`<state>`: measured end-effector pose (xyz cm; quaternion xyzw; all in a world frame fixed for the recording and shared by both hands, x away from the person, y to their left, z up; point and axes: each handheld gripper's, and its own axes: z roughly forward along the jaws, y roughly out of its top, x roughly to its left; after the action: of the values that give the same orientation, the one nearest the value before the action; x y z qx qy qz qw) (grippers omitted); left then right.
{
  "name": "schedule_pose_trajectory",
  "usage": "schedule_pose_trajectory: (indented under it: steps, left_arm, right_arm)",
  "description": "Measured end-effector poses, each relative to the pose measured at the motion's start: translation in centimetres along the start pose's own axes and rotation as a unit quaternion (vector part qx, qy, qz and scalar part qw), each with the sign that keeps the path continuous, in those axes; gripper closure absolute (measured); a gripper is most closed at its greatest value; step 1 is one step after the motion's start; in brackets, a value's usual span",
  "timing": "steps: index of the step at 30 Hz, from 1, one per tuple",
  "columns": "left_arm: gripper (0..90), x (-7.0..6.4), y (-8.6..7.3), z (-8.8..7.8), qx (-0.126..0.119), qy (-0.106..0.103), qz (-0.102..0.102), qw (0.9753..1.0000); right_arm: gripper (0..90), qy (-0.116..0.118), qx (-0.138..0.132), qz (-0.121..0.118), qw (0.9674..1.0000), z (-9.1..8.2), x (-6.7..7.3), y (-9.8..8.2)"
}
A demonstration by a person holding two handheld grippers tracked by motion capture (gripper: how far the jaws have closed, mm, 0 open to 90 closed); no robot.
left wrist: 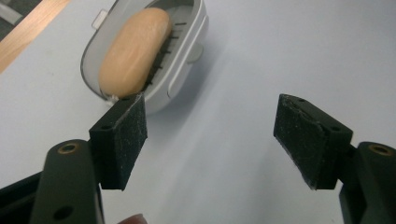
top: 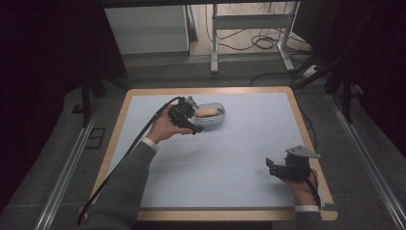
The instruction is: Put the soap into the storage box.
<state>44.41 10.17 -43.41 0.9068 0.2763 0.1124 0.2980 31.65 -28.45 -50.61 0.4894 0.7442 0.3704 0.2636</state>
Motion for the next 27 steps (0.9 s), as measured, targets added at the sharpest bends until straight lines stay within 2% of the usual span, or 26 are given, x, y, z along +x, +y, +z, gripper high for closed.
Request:
schedule_pose_trajectory:
  steps: [3, 6, 7, 9, 10, 14, 16, 19, 21, 27]
  left_arm:
    - [25.8, -0.8, -1.9, -0.6, -0.007, 0.012, -0.005, 0.9999]
    - [25.3, -1.6, -3.7, -1.1, -0.02, 0.014, -0.015, 0.9996]
    - [25.2, -1.6, -3.7, -1.1, -0.02, 0.014, -0.015, 0.9996]
    - [25.2, -2.1, -5.3, -1.5, -0.031, 0.012, -0.031, 0.9989]
    - [25.2, -2.1, -5.3, -1.5, -0.031, 0.012, -0.031, 0.9989]
    - [24.7, -2.8, -7.8, -2.0, -0.032, 0.019, -0.045, 0.9983]
    - [24.1, -3.1, -8.8, -2.2, -0.037, 0.015, -0.054, 0.9978]
    - [23.9, -3.7, -11.3, -2.6, -0.049, 0.01, -0.073, 0.996]
    - [23.7, -4.0, -12.4, -2.7, -0.047, 0.018, -0.078, 0.9957]
    - [22.9, -4.7, -14.8, -3.0, -0.05, 0.018, -0.096, 0.9939]
  right_arm:
    - [9.5, -0.001, -0.001, 0.001, 1.0, 0.0, -0.1, 0.0]
    - [9.5, 0.0, 0.0, 0.001, 1.0, 0.1, -0.1, 0.0]
    - [9.4, 0.0, 0.0, 0.001, 1.0, 0.1, -0.1, 0.0]
    - [9.5, 0.001, 0.0, 0.001, 1.0, 0.1, -0.1, 0.1]
    - [9.5, 0.001, 0.0, 0.001, 1.0, 0.1, -0.1, 0.1]
    - [9.5, 0.004, -0.001, 0.0, 1.0, 0.1, 0.0, 0.2]
    - [9.5, 0.004, -0.002, -0.001, 1.0, 0.2, 0.0, 0.2]
    - [9.5, 0.004, 0.0, -0.001, 1.0, 0.2, 0.0, 0.2]
    - [9.4, 0.004, 0.0, 0.0, 1.0, 0.2, 0.0, 0.2]
    - [9.5, 0.002, 0.002, 0.0, 1.0, 0.2, 0.0, 0.1]
